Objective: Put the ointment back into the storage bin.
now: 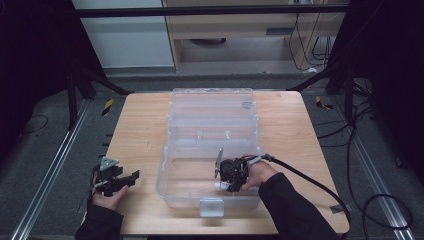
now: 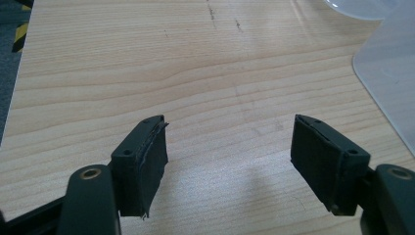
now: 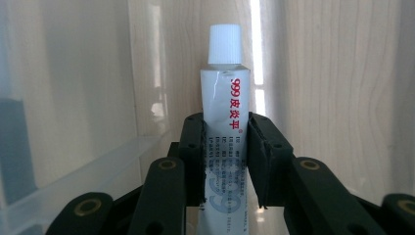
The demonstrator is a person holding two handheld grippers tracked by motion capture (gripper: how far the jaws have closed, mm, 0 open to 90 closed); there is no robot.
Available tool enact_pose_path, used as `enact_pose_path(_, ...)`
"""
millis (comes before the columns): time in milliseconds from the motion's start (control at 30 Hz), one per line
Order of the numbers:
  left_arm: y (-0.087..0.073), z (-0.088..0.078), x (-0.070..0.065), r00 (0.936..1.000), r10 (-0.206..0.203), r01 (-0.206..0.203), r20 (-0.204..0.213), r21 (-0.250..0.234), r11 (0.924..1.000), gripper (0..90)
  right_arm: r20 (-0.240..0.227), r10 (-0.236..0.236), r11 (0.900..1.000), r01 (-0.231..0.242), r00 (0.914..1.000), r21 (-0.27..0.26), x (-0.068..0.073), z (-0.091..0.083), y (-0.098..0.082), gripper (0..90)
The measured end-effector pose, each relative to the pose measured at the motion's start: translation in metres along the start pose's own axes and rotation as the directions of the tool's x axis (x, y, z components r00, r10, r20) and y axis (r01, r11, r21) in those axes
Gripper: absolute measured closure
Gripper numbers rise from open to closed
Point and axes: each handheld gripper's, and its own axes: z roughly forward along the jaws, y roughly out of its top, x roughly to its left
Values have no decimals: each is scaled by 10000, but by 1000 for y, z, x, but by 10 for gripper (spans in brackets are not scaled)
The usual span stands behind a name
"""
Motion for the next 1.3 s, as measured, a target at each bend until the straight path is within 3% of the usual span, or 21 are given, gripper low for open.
enact_pose_path(400, 0, 0, 0, 10000, 7, -7, -1, 11, 10000, 291, -97, 42, 9986, -37, 9999, 525, -3, 6, -4, 692)
enact_pose_path(600, 0, 0, 0, 10000, 12, -12, 4, 11, 10000, 292, -150, -49, 9985, 58, 9999, 552, -3, 8, -4, 689)
enact_pose_path(800, 0, 0, 0, 10000, 24, -24, 17, 17, 10000, 291, -124, 140, 9983, -133, 9998, 559, -2, 3, -4, 683)
enact_pose_path(833, 0, 0, 0, 10000, 18, -18, 15, 19, 10000, 291, -136, 6, 9991, 0, 9999, 432, -3, 3, -5, 679)
enact_pose_path(933, 0, 0, 0, 10000, 25, -25, 26, 23, 10000, 291, -59, 261, 9994, -260, 9996, 216, -1, -5, -5, 666)
enact_pose_path(967, 0, 0, 0, 10000, 28, -28, 27, 21, 10000, 291, 13, 138, 9999, -138, 9999, 20, -1, -8, -7, 663)
enact_pose_path(1100, 0, 0, 0, 10000, 27, -28, 23, 23, 10000, 291, 372, 437, 9971, -413, 9984, -642, 2, -27, -10, 648)
enact_pose_path(1200, 0, 0, 0, 10000, 14, -14, 15, 23, 10000, 291, 547, 791, 9890, -714, 9954, -1297, 6, -43, -14, 618)
enact_pose_path(1300, 0, 0, 0, 10000, 16, -16, 10, 24, 10000, 292, 711, 1318, 9716, -1146, 9887, -2072, 10, -60, -22, 582)
